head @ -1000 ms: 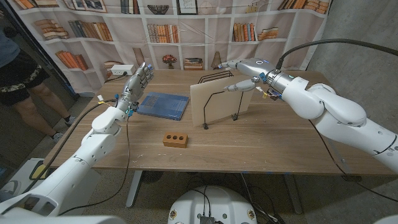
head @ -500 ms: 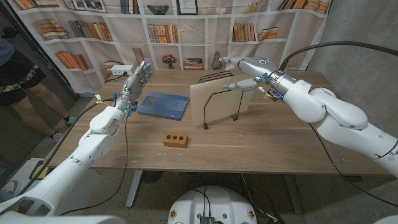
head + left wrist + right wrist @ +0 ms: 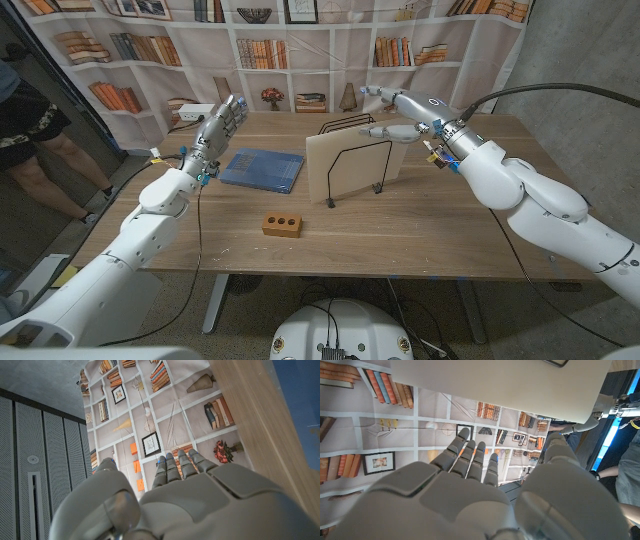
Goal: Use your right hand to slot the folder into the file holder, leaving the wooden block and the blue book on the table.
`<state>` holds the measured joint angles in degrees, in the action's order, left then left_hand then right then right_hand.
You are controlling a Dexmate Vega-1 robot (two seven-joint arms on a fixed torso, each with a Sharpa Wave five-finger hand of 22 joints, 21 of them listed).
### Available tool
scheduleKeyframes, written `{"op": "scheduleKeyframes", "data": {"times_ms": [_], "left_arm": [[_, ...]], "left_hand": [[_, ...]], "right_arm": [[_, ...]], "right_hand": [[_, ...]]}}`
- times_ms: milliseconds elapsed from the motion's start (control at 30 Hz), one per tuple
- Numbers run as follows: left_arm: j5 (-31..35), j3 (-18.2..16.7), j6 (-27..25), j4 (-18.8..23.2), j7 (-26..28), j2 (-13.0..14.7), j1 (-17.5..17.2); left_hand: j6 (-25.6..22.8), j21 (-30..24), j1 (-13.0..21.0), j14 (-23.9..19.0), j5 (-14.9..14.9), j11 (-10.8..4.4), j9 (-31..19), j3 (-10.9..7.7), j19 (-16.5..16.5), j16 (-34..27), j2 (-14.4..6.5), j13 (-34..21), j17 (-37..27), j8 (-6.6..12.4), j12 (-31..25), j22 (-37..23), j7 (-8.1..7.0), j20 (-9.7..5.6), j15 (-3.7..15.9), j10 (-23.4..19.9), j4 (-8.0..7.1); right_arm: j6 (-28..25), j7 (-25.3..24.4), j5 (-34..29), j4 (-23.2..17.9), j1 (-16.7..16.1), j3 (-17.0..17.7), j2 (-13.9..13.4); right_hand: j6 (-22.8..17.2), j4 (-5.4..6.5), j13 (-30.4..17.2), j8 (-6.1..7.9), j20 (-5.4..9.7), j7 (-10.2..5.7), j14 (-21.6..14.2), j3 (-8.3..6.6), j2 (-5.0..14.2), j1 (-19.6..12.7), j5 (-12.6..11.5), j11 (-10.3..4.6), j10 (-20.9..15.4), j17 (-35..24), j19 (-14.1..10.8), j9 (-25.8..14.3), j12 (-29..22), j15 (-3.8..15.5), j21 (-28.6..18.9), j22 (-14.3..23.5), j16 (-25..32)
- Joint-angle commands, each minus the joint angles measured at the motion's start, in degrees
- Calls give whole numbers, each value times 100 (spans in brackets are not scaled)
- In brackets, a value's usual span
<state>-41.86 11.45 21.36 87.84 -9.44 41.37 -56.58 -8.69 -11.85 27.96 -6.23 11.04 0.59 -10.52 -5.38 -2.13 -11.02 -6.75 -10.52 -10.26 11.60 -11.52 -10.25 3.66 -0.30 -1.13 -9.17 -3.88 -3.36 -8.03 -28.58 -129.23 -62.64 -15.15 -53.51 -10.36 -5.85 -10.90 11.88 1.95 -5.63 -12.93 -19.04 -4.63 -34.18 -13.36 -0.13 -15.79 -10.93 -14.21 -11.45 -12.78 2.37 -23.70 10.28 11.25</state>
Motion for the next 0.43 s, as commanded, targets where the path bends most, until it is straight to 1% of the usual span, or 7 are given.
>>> {"op": "scheduleKeyframes", "data": {"times_ms": [33, 133, 267, 433], "left_arm": [[-34, -15, -141, 235, -131, 165, -73], [3, 21, -165, 248, -128, 163, -58], [9, 52, -144, 253, -135, 125, -61], [34, 65, -190, 278, -93, 138, -71]], "left_hand": [[-45, 10, 1, -59, -12, 12, -27, 36, -60, 9, -43, -31, -25, -13, -5, -20, -13, 9, -8, -54, -1], [-43, 9, 1, -62, -12, -14, -27, 36, -62, 8, -44, -31, -25, -15, -6, -20, -14, 15, -6, -59, -2], [-46, 9, 2, -63, -12, 10, -27, 37, -63, 9, -44, -31, -25, -15, -5, -20, -18, 15, -5, -59, -3], [-48, 9, 3, -64, -12, 10, -28, 37, -64, 9, -47, -31, -25, -14, -3, -20, -16, 17, -7, -56, -4]], "right_arm": [[161, -475, -2, 35, -269, 175, 163], [200, -493, -4, 27, -314, 246, 133], [280, -551, 18, 70, -344, 306, 146], [303, -500, 44, 141, -261, 283, 179]], "right_hand": [[-62, 47, -14, 31, 36, -12, -50, -5, 1, 33, -24, -13, -31, -7, -52, 6, -49, 37, 43, 11, 26], [-69, 50, -14, 31, 36, -13, -51, -2, 2, 40, -24, -18, -42, -6, -54, 7, -52, 40, 49, 11, 25], [-78, 57, -14, 31, 34, -14, -63, 4, 6, 56, -24, -31, -61, -7, -51, 9, -58, 44, 59, 11, 28], [-124, 70, -14, 41, 32, -5, -119, 14, 16, 85, -24, -34, -105, -6, -50, 11, -73, 43, 77, 12, 45]]}}
